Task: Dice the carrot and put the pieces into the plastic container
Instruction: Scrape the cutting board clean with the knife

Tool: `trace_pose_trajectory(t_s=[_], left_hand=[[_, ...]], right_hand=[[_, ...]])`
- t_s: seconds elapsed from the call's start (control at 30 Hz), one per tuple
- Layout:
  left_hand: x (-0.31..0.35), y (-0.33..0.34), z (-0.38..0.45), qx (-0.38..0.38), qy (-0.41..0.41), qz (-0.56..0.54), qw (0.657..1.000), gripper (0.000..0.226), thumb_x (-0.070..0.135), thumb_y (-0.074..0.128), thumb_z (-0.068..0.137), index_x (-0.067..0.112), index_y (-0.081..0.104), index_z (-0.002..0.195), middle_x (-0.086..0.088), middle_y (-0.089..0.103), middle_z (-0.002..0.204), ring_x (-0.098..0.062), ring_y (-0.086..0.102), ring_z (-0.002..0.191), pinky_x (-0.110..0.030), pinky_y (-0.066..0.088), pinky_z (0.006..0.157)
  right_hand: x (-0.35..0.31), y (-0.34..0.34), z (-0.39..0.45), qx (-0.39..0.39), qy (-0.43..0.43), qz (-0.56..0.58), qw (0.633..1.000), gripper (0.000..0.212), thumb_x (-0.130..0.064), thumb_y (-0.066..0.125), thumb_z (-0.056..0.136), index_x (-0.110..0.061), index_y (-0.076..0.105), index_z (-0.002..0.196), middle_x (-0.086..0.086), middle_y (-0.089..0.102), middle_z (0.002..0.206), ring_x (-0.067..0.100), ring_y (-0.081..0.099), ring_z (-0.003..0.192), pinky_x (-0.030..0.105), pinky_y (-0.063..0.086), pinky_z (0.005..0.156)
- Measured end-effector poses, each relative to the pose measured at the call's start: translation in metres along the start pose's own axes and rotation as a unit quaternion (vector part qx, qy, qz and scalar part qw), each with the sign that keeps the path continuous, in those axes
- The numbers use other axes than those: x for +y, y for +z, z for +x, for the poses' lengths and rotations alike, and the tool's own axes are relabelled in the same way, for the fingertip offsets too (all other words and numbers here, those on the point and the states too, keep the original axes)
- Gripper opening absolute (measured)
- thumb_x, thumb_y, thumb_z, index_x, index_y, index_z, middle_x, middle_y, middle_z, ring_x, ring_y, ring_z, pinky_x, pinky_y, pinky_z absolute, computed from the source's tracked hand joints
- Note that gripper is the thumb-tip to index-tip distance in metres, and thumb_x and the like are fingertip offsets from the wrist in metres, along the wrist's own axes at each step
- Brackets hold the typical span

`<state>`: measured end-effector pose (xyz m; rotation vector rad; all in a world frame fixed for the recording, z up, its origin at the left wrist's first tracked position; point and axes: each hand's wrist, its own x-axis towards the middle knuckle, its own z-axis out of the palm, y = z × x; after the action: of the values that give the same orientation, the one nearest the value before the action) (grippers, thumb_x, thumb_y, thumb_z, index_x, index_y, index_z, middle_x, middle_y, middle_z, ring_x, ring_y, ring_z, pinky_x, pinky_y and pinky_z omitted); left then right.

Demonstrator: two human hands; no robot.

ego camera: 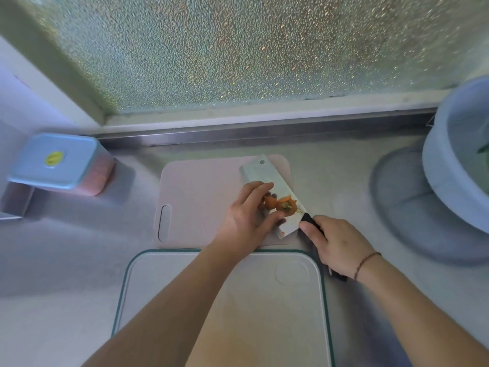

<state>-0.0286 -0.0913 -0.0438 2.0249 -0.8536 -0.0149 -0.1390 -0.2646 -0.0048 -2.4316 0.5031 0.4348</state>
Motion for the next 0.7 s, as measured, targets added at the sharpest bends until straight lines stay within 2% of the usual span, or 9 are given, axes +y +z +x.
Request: trace_pose_trajectory(t_s=[0.1, 0.2, 0.3, 0.4, 0.47, 0.57, 0.63, 0.7], left_hand=[[0.004, -0.012, -0.002, 0.028, 0.069, 0.056, 0.996, 0.048, 0.034, 0.066, 0.094, -0.001, 0.062, 0.127, -0.015, 0.06, 0.13, -0.023, 0.057, 0.119, -0.037, 0.049, 0.103], [0.022, -0.027, -0.012, 0.018, 0.158, 0.106, 0.982, 0.049, 0.04, 0.057, 0.099, 0.01, 0.051, 0.138, -0.015, 0.052, 0.147, -0.033, 0.05, 0.135, -0.049, 0.042, 0.109], [0.05, -0.035, -0.035, -0.087, 0.265, 0.161, 0.947, 0.058, 0.047, 0.048, 0.101, 0.013, 0.046, 0.148, -0.011, 0.036, 0.16, -0.031, 0.03, 0.151, -0.051, 0.028, 0.12], [0.077, -0.032, -0.063, -0.156, 0.326, 0.161, 0.918, 0.056, 0.042, 0.051, 0.101, 0.012, 0.05, 0.148, -0.008, 0.031, 0.162, -0.032, 0.022, 0.153, -0.052, 0.022, 0.122], [0.095, -0.027, -0.085, -0.171, 0.347, 0.137, 0.912, 0.051, 0.037, 0.054, 0.102, 0.009, 0.054, 0.145, -0.01, 0.034, 0.161, -0.033, 0.024, 0.153, -0.053, 0.025, 0.122], [0.126, -0.014, -0.126, -0.201, 0.391, 0.073, 0.895, 0.042, 0.03, 0.064, 0.1, 0.003, 0.063, 0.133, -0.015, 0.047, 0.153, -0.035, 0.04, 0.144, -0.052, 0.038, 0.114], [0.145, -0.003, -0.161, -0.228, 0.442, 0.037, 0.867, 0.036, 0.027, 0.062, 0.1, 0.003, 0.066, 0.128, -0.013, 0.056, 0.144, -0.035, 0.049, 0.136, -0.05, 0.041, 0.11], [0.161, 0.011, -0.197, -0.256, 0.49, 0.027, 0.833, 0.034, 0.025, 0.058, 0.101, 0.007, 0.066, 0.13, -0.008, 0.059, 0.141, -0.031, 0.05, 0.135, -0.048, 0.038, 0.114]], right_hand=[[-0.001, -0.002, -0.01, 0.018, -0.005, 0.037, 0.999, 0.042, -0.055, 0.032, 0.095, -0.024, 0.044, 0.068, -0.003, 0.056, 0.052, 0.014, 0.06, 0.05, 0.04, 0.053, 0.062], [-0.005, -0.001, -0.038, 0.045, -0.001, 0.083, 0.996, 0.042, -0.055, 0.039, 0.094, -0.022, 0.048, 0.069, 0.0, 0.055, 0.049, 0.015, 0.058, 0.045, 0.04, 0.052, 0.057], [-0.011, 0.004, -0.082, 0.062, 0.002, 0.144, 0.988, 0.045, -0.054, 0.041, 0.092, -0.016, 0.051, 0.07, 0.007, 0.057, 0.051, 0.019, 0.055, 0.045, 0.044, 0.051, 0.057], [-0.014, 0.022, -0.138, 0.093, 0.031, 0.182, 0.978, 0.047, -0.054, 0.042, 0.092, -0.015, 0.052, 0.069, 0.006, 0.062, 0.057, 0.018, 0.055, 0.045, 0.041, 0.05, 0.057], [-0.016, 0.039, -0.18, 0.115, 0.059, 0.196, 0.972, 0.048, -0.055, 0.041, 0.091, -0.014, 0.053, 0.069, 0.002, 0.062, 0.061, 0.017, 0.054, 0.044, 0.038, 0.049, 0.053], [-0.013, 0.071, -0.25, 0.164, 0.109, 0.244, 0.95, 0.048, -0.05, 0.044, 0.092, -0.008, 0.053, 0.071, 0.009, 0.057, 0.058, 0.013, 0.048, 0.04, 0.032, 0.041, 0.047], [-0.008, 0.097, -0.298, 0.201, 0.157, 0.27, 0.928, 0.041, -0.044, 0.049, 0.093, -0.011, 0.054, 0.069, 0.008, 0.056, 0.056, 0.009, 0.047, 0.044, 0.031, 0.042, 0.053], [-0.003, 0.125, -0.345, 0.224, 0.218, 0.3, 0.901, 0.032, -0.045, 0.053, 0.091, -0.022, 0.058, 0.069, -0.004, 0.056, 0.058, 0.006, 0.048, 0.054, 0.028, 0.043, 0.061]])
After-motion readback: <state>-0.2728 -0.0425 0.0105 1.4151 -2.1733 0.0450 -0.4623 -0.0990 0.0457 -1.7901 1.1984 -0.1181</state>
